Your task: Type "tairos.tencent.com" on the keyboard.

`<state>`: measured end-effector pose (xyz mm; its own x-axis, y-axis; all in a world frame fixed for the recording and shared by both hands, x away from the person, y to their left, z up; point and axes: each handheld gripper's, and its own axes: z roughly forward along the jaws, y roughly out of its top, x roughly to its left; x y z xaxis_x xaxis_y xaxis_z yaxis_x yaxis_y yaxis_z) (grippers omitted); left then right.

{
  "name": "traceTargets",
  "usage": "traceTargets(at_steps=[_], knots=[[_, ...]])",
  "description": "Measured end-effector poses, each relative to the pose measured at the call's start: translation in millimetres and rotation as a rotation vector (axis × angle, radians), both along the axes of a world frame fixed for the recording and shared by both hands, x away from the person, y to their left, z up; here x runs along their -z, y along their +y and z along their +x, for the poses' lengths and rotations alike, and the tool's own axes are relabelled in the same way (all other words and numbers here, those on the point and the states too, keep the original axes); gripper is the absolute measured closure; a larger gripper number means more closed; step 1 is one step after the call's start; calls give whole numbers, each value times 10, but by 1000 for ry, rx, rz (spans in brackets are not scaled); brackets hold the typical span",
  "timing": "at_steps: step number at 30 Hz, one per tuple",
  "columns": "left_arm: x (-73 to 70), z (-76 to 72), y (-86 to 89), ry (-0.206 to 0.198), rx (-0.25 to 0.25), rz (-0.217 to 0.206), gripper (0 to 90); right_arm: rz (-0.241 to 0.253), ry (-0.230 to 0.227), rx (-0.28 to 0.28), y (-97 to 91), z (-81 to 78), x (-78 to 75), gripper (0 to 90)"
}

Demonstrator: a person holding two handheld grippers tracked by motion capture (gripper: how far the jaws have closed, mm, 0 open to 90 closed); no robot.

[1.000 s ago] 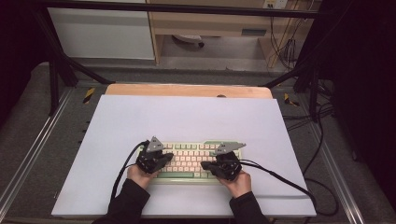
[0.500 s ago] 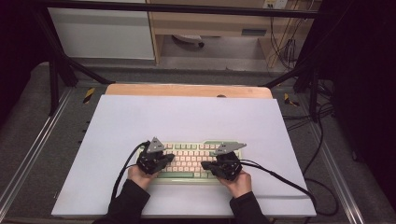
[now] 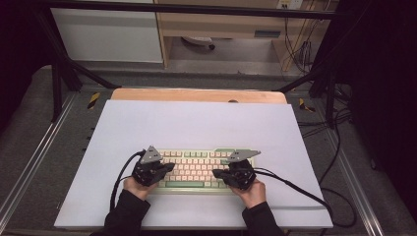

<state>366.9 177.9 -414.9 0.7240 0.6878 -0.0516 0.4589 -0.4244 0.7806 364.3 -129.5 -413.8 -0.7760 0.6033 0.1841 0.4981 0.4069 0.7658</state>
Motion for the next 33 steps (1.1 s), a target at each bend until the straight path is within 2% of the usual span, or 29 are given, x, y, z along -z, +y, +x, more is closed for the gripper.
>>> traceTargets(at_steps=[10, 24, 33], knots=[[-5, -99, 165, -6, -9, -6, 900, 7, 1, 3, 6, 7, 3, 900], [59, -201, 406, 9, -41, -16, 900, 4, 16, -2, 75, 12, 32, 900], [81, -200, 422, 15, -42, -19, 900, -17, 17, -27, 184, 21, 94, 900]])
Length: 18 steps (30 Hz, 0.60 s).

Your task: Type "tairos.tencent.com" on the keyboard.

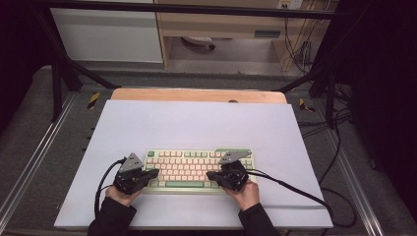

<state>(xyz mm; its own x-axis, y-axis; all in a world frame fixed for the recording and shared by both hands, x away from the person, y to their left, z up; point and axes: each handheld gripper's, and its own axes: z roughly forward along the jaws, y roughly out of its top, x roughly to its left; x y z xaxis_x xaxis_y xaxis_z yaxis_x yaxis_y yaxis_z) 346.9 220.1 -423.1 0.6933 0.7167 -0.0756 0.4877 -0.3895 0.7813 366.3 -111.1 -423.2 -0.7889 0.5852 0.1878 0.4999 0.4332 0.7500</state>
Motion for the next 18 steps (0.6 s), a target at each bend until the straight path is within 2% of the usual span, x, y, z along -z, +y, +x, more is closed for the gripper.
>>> traceTargets(at_steps=[18], knots=[[-1, 17, 2, 0, -1, -6, 900, -22, 1, -2, 33, 4, 81, 900]])
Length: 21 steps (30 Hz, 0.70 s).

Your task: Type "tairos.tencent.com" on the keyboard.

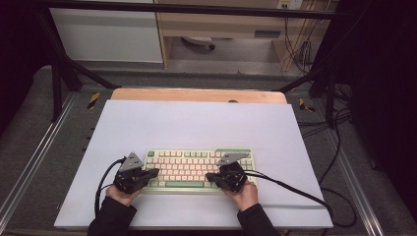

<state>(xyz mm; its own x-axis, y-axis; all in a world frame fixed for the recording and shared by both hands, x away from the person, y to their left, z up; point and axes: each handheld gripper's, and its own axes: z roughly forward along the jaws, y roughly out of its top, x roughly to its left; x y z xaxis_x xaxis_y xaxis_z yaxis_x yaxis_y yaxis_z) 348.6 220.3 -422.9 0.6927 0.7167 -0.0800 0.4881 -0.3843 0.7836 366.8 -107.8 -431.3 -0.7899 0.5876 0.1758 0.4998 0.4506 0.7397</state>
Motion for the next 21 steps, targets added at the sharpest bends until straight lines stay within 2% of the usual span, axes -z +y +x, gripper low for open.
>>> traceTargets(at_steps=[9, 13, 21], knots=[[-3, -5, -15, -2, 5, 2, 900, -8, -1, -2, 2, -5, 10, 900], [-12, -9, -24, -6, 7, 1, 900, 14, -13, -6, -18, -17, -37, 900], [-23, -16, -92, -9, 25, 6, 900, 7, -33, -5, -73, -24, -108, 900]])
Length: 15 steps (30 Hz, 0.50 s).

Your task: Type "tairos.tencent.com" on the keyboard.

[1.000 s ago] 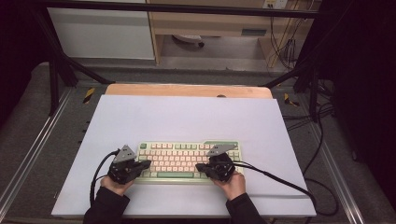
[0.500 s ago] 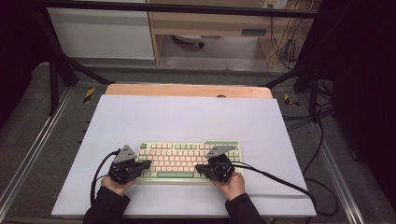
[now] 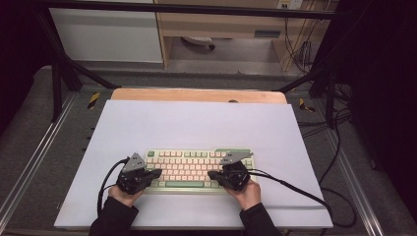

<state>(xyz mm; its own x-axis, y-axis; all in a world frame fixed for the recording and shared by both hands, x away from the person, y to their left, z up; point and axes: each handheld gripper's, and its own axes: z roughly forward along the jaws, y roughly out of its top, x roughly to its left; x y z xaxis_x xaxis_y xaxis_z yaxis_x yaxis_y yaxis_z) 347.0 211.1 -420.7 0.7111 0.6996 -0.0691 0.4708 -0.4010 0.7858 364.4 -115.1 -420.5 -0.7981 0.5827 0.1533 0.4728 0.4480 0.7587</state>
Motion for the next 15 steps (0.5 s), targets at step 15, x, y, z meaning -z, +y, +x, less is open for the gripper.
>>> traceTargets(at_steps=[15], knots=[[9, 0, -251, 3, 39, 7, 900, 29, 1, 9, -106, 18, -52, 900]])
